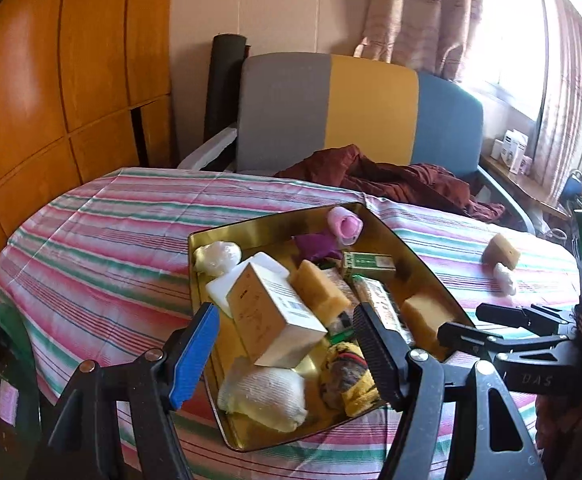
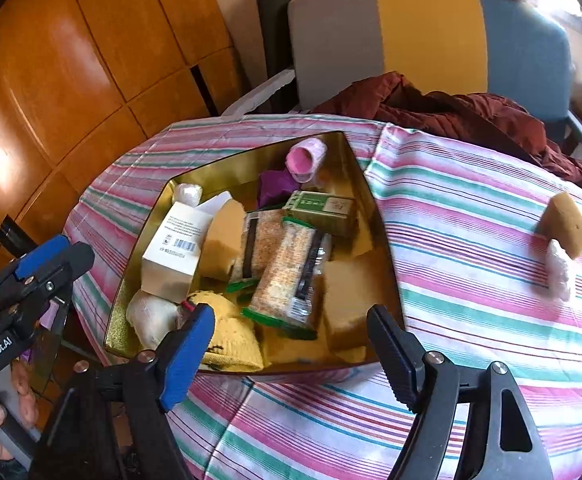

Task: Organize objects
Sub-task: 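Move both open grippers back to the yellow sponge and plastic bag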

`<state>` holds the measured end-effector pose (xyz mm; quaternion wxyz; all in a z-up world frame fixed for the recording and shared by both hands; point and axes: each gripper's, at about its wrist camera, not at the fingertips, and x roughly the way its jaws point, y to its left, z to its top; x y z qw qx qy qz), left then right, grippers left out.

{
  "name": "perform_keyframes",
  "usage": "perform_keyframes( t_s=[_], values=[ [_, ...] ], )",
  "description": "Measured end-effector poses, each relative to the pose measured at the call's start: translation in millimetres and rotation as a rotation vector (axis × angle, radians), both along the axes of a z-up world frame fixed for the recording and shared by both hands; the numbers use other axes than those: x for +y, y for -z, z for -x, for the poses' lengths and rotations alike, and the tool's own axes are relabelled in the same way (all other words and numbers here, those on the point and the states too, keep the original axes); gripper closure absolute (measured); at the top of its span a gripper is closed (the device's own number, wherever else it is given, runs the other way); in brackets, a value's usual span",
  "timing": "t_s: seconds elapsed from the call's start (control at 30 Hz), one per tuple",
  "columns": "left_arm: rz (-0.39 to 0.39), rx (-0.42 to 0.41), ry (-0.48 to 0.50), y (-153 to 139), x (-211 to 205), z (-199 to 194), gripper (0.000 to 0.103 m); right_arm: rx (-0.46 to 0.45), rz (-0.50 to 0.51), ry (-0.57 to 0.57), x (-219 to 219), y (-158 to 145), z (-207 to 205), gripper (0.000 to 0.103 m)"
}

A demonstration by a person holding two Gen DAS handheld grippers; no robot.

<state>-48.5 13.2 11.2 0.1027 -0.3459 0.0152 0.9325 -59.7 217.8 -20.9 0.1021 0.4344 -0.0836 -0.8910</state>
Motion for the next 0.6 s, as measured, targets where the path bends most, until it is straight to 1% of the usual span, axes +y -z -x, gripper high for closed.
perform_keyframes(
  t_s=[0.2,0.43,0.53,0.6],
  values=[
    [0.013,-0.002,0.042,-1.6,16.3,-2.9,0.033,0.003,0.019,0.063,26.1,1.0,-8.3,0.024],
    [0.019,-0.018,0.118,-1.8,39.9,-4.4,0.033,-0.001,0.029,0.139,59.7,6.7,-18.3,0.022],
    [0.005,-0.024,0.164,-3.5,52.3,-3.3,0.033,-0.012,0.018,0.184,81.5,10.4,-23.4,0.022],
    [0.001,-0.024,0.194,-4.4,61.2,-2.5,0.033,-0.027,0.014,0.239,105.1,13.4,-26.5,0.022]
  ],
)
